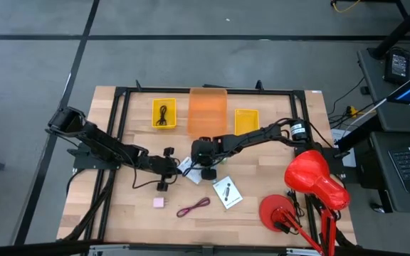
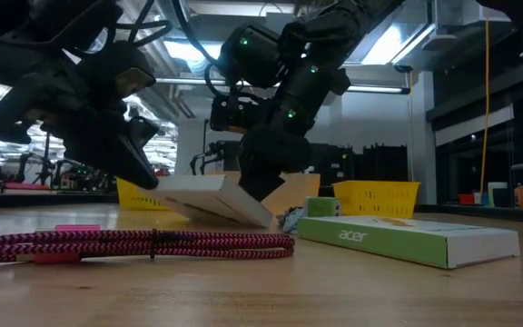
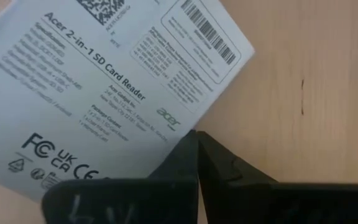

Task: Pick and place items into bin
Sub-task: Put the left card reader box into the orange bin

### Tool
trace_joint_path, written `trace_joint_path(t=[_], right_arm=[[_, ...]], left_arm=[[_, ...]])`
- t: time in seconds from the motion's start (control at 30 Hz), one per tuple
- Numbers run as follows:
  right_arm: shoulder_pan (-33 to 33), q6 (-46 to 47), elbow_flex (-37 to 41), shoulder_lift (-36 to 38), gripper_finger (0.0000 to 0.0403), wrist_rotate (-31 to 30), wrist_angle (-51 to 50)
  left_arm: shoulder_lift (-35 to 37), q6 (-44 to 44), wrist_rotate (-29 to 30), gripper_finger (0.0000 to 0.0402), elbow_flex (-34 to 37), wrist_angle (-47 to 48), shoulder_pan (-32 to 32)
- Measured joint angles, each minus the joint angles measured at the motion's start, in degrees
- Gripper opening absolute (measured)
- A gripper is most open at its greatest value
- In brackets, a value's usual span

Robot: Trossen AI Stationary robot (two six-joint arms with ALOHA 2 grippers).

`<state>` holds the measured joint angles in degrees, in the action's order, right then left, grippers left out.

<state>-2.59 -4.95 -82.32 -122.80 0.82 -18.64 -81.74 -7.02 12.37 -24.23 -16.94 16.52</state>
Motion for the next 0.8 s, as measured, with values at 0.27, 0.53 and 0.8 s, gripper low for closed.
trace_joint_path(t=[0.27, 0.53, 0.8], right_arm=[[-0.8, -0.6, 0.0, 0.0, 0.0000, 1.8, 0.9], [-1.0, -1.7, 0.0, 0.0, 0.0000, 3.7, 1.1], [-1.1, -2.9, 0.0, 0.0, 0.0000, 4.6, 2.1]], left_arm=[[0.1, 1.8, 0.5, 0.0002, 0.0, 0.5, -0.1], [0.1, 3.5, 0.8, 0.0002, 0.1, -0.8, -0.1], [0.2, 7.1, 2.2, 0.0002, -0.2, -7.1, -0.1]])
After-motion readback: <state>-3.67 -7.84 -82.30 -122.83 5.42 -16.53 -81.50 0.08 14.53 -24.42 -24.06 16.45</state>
